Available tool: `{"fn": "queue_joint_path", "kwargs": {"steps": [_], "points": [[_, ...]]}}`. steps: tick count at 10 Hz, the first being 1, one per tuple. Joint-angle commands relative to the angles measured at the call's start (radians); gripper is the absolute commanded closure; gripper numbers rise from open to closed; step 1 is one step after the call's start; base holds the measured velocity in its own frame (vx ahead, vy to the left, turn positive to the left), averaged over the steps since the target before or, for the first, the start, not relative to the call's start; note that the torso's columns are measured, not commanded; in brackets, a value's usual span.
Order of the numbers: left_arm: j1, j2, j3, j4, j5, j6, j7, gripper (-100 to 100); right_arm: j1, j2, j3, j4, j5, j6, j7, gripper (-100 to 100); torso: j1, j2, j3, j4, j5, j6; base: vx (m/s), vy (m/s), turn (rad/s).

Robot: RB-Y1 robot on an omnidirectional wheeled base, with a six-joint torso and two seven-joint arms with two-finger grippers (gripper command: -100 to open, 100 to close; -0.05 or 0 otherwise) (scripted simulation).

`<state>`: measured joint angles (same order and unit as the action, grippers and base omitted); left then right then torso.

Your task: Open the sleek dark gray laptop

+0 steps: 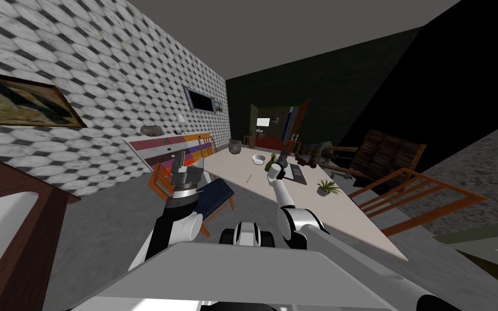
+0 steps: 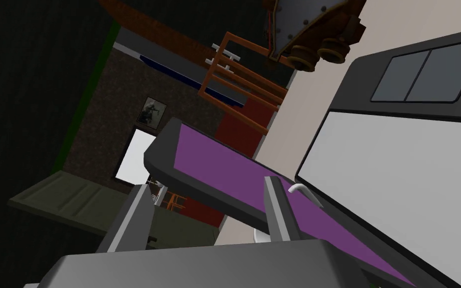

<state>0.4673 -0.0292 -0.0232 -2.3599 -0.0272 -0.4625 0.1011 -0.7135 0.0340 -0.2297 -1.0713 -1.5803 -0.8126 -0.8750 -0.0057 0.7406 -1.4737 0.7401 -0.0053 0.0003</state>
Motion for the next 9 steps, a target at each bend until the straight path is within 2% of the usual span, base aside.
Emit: {"fn": "queue_joint_path", "kwargs": {"steps": [1, 7, 8, 9], "points": [[0.0, 0.0, 0.0, 0.0, 0.0, 0.0, 0.0, 0, -0.007, 0.006, -0.014, -0.02, -0.072, -0.015, -0.047, 100, -0.004, 0.0, 0.001, -0.001, -0.003, 0.0, -0.044, -0.116, 0.026], [0.0, 0.0, 0.0, 0.0, 0.0, 0.0, 0.0, 0, -0.018, 0.013, -0.035, -0.063, -0.209, -0.038, -0.118, 100, 0.007, -0.005, -0.004, -0.003, 0.005, -0.002, -0.042, -0.093, 0.015], [0.0, 0.0, 0.0, 0.0, 0.0, 0.0, 0.0, 0, -0.014, 0.011, -0.033, -0.059, -0.194, -0.035, -0.108, 100, 0.007, -0.003, -0.003, -0.002, 0.006, -0.002, -0.024, -0.044, 0.008], [0.0, 0.0, 0.0, 0.0, 0.0, 0.0, 0.0, 0, 0.037, -0.039, 0.003, -0.009, -0.147, -0.03, -0.06, 100, 0.009, -0.002, -0.002, -0.001, 0.007, -0.001, 0.129, 0.131, 0.062]]}}
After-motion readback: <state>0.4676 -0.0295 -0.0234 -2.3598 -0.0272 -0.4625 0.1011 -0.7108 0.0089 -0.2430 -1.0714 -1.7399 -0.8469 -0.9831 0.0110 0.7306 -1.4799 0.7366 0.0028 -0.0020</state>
